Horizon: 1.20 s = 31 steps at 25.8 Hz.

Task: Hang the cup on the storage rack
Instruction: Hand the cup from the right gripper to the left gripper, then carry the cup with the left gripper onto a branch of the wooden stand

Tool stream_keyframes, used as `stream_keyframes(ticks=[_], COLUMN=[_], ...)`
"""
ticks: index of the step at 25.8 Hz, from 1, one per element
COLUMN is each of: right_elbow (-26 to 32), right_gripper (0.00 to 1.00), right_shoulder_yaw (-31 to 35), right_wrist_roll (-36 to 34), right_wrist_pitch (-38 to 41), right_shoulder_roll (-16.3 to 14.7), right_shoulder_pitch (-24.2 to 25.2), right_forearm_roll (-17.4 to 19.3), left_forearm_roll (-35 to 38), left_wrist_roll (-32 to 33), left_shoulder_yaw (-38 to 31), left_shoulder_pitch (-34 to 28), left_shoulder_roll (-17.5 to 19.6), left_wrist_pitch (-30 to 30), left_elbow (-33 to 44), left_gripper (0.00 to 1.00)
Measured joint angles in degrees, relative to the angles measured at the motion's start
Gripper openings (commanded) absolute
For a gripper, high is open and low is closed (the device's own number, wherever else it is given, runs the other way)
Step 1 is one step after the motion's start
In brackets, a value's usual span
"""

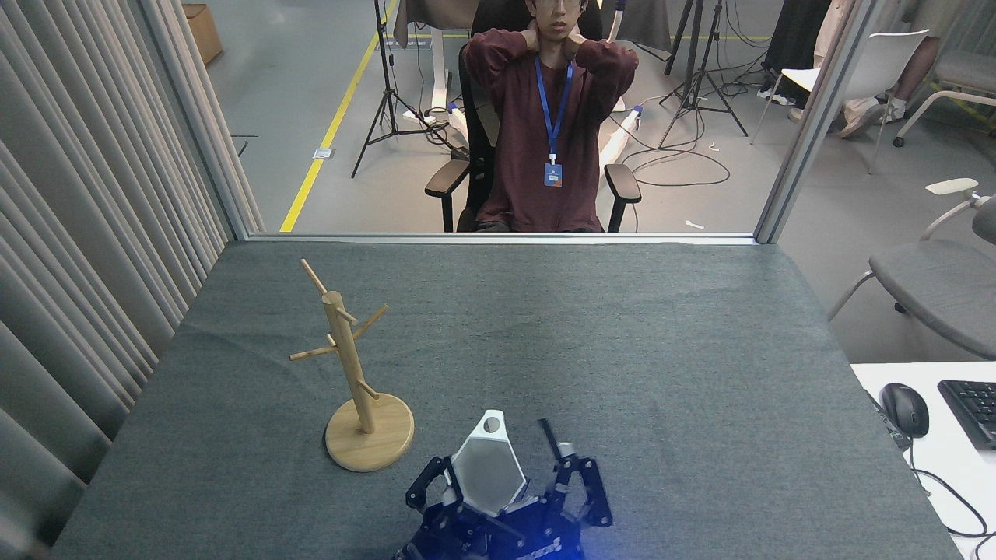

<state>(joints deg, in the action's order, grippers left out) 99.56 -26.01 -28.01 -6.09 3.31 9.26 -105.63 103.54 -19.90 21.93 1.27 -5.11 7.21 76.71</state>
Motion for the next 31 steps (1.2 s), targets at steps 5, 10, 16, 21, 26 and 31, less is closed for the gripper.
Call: stream_keyframes(ticks=[5, 10, 16, 21, 26, 31], right_elbow=[-2.16, -4.64, -6.07, -7.64, -7.95, -7.99], right_gripper=[0.98, 0.98, 0.98, 0.98, 0.98, 0.98], right_shoulder_yaw=[9.94, 18.17, 21.70, 22.51, 22.68, 22.75], right_wrist_roll=[4.34, 7.93, 8.76, 8.95, 9.03, 9.14], right_wrist_pitch=[-5.18, -3.66, -1.47, 0.78, 1.40, 1.45], right_shoulder_roll=[0.24, -1.01, -2.22, -3.18, -4.12, -4.67], right_shoulder_pitch=[-1.48, 2.08, 4.25, 4.56, 4.60, 4.47], right_forearm_roll=[9.00, 11.61, 12.02, 11.65, 11.49, 11.42], left_forearm_roll=[-0.25, -0.51, -0.75, -0.79, -0.43, 1.44], left_wrist_roll=[-0.11, -0.02, 0.11, 0.09, 0.04, 0.31], left_shoulder_yaw=[-1.03, -3.38, -7.35, -11.76, -17.15, -22.39], left_shoulder_pitch=[-0.38, -1.86, -4.64, -6.53, -6.59, -5.86], left_shoulder_roll=[0.24, 0.42, 0.91, 1.85, 2.51, 3.17], left_wrist_pitch=[-0.80, -2.26, -2.77, -2.80, -4.97, -8.86], left_elbow=[0.59, 2.64, 6.38, 10.33, 11.78, 10.52], left_gripper=[0.53, 0.53, 0.56, 0.54, 0.55, 0.54])
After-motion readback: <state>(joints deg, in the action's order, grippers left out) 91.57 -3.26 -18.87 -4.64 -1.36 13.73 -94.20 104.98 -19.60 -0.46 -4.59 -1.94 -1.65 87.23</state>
